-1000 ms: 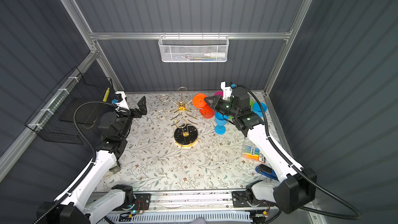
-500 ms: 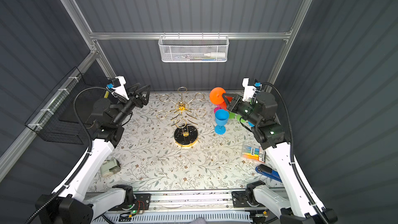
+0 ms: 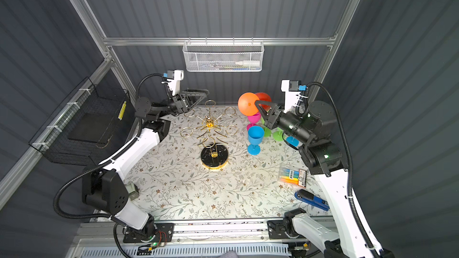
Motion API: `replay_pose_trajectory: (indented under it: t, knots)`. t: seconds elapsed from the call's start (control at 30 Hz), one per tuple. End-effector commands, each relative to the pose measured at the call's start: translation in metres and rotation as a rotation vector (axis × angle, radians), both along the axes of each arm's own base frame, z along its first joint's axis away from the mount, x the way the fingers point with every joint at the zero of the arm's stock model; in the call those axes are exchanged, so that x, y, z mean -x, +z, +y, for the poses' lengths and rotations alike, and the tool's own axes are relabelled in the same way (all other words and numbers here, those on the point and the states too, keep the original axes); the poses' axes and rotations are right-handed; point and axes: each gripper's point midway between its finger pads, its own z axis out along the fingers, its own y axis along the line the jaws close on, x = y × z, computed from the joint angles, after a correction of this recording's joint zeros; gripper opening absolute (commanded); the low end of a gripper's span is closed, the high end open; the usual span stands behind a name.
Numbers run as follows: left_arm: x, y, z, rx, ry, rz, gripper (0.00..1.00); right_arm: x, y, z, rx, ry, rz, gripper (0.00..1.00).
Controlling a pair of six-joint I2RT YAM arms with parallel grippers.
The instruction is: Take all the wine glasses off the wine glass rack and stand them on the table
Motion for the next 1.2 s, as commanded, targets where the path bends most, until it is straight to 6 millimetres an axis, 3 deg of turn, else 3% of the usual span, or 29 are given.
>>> replay_pose_trajectory:
  t: [0.0,0.27,0.3,0.57,0.93,1.17]
  knots:
    - [0.034,0.023,-0.002,0.026,-0.130,-0.071,0.66,0.011,0.015,0.015,0.016,0.079,-0.067,0.00]
    - [0.041,0.019,-0.018,0.037,-0.201,-0.041,0.65,0.009,0.016,0.041,0.038,0.136,-0.077,0.00]
    - [0.043,0.017,-0.020,0.034,-0.209,-0.039,0.65,-0.001,0.008,0.048,0.049,0.141,-0.054,0.00]
    - [0.048,0.007,-0.031,0.001,-0.243,-0.017,0.61,-0.010,0.008,0.068,0.066,0.162,-0.056,0.00]
    - [0.053,0.005,-0.032,-0.038,-0.258,-0.010,0.32,-0.017,-0.002,0.082,0.090,0.164,-0.040,0.00]
    - [0.055,0.004,-0.032,-0.048,-0.259,-0.004,0.14,-0.011,-0.005,0.077,0.100,0.146,-0.034,0.00]
